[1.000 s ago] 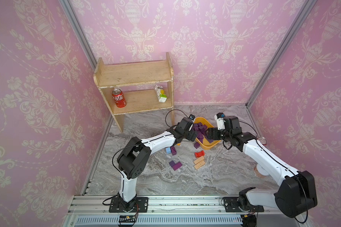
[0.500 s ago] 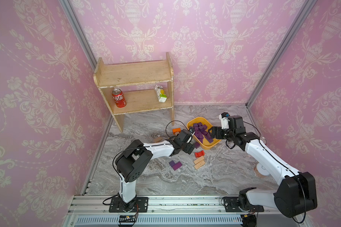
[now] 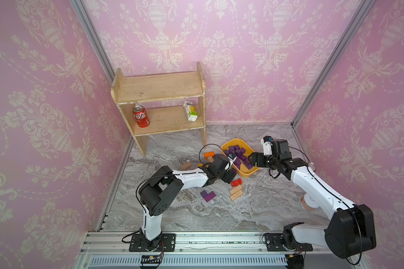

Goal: Pick purple bricks into the storage bin
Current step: Pick up the building block from the center of the board.

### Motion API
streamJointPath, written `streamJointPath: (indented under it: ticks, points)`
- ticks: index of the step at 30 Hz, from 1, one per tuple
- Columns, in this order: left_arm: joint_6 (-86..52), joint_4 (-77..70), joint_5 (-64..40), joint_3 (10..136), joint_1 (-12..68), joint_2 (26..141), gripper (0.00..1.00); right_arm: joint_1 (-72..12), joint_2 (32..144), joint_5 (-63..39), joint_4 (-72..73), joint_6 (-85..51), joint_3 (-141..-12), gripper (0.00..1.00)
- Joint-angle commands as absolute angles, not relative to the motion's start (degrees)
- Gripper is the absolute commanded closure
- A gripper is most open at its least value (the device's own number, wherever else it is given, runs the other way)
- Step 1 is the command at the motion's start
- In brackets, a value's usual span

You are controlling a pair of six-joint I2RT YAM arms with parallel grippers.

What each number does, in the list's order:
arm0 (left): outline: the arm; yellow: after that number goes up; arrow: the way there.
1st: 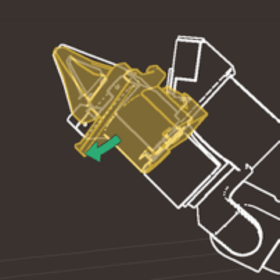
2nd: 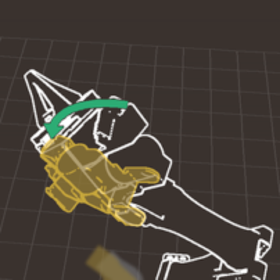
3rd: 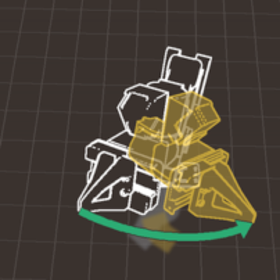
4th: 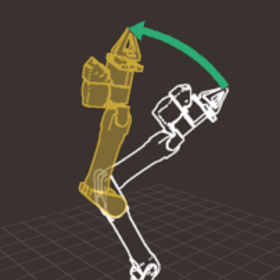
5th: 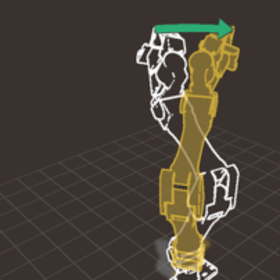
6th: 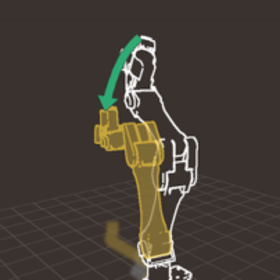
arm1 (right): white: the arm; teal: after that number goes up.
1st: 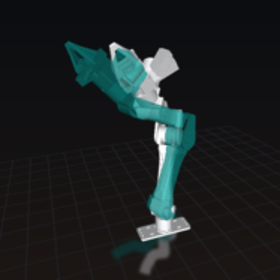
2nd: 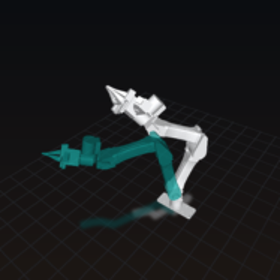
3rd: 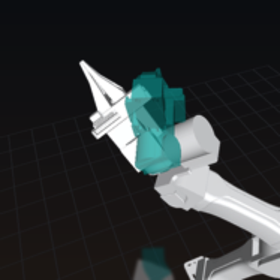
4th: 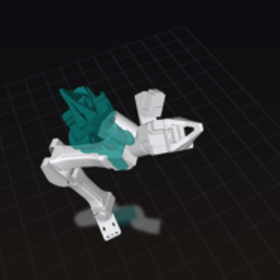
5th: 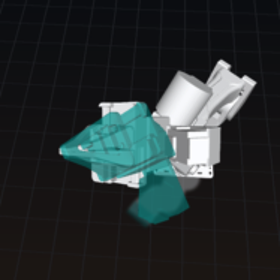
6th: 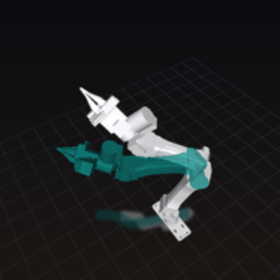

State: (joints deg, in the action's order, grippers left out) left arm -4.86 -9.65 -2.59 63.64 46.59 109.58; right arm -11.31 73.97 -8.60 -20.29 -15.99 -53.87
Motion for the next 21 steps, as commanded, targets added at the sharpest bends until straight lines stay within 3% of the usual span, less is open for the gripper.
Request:
streamJointPath:
  ticks: [1, 5, 10, 16, 21]
  points:
    - [-6.73, -11.76, -5.44, 65.33, 46.63, 111.83, 0.18, -10.81, 71.38, -7.57, -22.14, -16.79, -53.5, 0.09]
    - [-6.69, -11.0, -4.99, 66.88, 46.58, 113.41, 0.18, -10.55, 70.86, -4.51, -22.97, -18.3, -53.1, 0.0]
    - [-6.39, -10.25, -5.05, 69.04, 46.58, 115.24, 0.23, -10.37, 70.75, -5.01, -23.02, -18.55, -53.0, 0.0]
    - [-6.32, -9.33, -5.97, 70.96, 46.58, 117.15, 0.4, -10.22, 71.54, -5.21, -23.88, -18.02, -53.33, 0.0]
    - [-6.32, -8.7, -5.43, 71.48, 46.6, 117.61, 0.41, -10.2, 71.5, -5.9, -24.15, -17.93, -53.31, 0.0]
